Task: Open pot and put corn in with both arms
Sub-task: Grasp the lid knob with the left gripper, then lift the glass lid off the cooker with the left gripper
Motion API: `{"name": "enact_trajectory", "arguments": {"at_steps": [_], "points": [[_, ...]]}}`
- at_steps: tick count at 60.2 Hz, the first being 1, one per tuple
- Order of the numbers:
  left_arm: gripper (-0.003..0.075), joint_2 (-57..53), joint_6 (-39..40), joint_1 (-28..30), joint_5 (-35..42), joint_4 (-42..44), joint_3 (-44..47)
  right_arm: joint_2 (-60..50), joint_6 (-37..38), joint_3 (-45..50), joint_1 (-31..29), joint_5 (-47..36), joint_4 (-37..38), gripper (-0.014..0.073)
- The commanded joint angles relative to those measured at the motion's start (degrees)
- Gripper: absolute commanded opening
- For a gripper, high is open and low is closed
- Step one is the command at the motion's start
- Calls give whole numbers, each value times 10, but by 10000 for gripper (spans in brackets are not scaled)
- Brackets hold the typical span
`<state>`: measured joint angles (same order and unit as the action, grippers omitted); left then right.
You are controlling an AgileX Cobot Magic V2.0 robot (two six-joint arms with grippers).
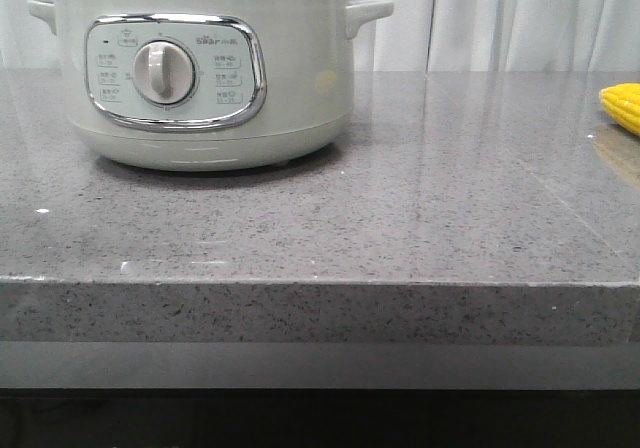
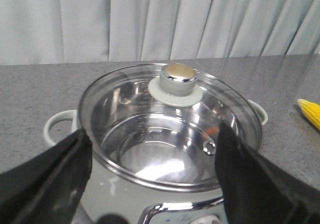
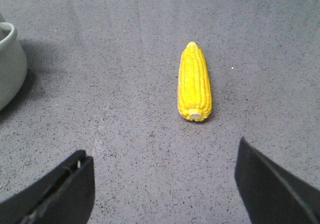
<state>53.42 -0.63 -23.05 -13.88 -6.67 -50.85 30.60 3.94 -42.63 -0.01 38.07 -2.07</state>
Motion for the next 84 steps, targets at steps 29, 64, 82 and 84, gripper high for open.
{"name": "enact_trajectory", "arguments": {"at_steps": [29,64,82,84], "points": [[512,260,1,-42,123,-7,-213,7,-3,-19,-2,-40,2,595],[512,381,1,-39,135,-20,-296,7,-3,-19,-2,-41,2,595],[510,398,1,-39,139,-20,-296,7,-3,-19,-2,-41,2,595],[497,398,1,-39,135,-20,-296,7,-3,-19,-2,-41,2,595]]}}
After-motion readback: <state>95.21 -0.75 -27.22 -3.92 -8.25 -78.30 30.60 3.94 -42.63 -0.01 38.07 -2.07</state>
